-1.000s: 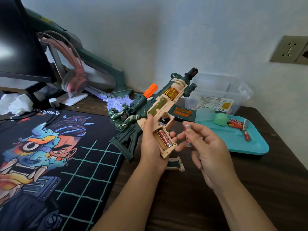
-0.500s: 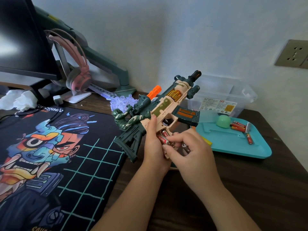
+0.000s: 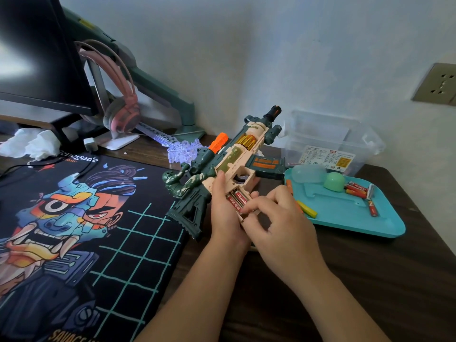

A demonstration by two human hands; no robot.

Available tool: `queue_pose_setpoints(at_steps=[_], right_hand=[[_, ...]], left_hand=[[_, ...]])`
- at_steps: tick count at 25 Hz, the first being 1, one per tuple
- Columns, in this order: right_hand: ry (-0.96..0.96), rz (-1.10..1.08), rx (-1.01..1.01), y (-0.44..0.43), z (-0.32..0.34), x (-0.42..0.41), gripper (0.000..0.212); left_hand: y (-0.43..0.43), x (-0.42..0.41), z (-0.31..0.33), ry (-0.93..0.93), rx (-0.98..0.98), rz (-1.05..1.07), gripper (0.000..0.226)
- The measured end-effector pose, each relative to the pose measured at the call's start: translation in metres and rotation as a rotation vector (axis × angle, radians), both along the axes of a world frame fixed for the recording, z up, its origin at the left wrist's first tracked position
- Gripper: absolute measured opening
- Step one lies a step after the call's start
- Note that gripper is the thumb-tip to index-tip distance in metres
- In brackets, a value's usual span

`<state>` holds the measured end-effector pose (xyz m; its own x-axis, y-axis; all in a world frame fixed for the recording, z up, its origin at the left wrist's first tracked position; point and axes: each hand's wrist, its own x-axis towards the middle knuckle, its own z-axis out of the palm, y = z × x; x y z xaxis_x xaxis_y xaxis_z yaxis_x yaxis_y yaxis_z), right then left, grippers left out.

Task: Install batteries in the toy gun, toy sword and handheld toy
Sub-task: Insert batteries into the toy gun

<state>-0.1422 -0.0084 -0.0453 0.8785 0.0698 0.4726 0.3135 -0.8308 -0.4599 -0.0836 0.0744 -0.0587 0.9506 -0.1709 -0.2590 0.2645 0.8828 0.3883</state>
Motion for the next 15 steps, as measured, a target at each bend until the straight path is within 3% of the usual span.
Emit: queue_pose_setpoints(at_steps=[3, 6, 11, 13, 15], right_hand=[[0.022, 0.006, -0.087, 0.003, 0.003, 0.003, 0.028], [0.033, -0.002, -0.032, 0.002, 0.007, 0.004, 0.021], [0.098, 0.009, -0.233, 0.007, 0.018, 0.011, 0.037], [0.188, 0.039, -0.034, 0.006, 0.025, 0.013, 0.035], [0.339, 0.075, 0.330, 0.003, 0.034, 0.015, 0.035]], left_hand=[[0.002, 0.001, -0.001, 0.015, 0.009, 0.022, 0.045], [0.003, 0.003, -0.003, -0.013, -0.039, 0.027, 0.045], [0.006, 0.002, -0.005, -0.006, -0.008, 0.013, 0.054], [0.007, 0.002, -0.006, -0.023, -0.011, 0.045, 0.054], [0.007, 0.004, -0.007, 0.008, 0.009, 0.084, 0.052]])
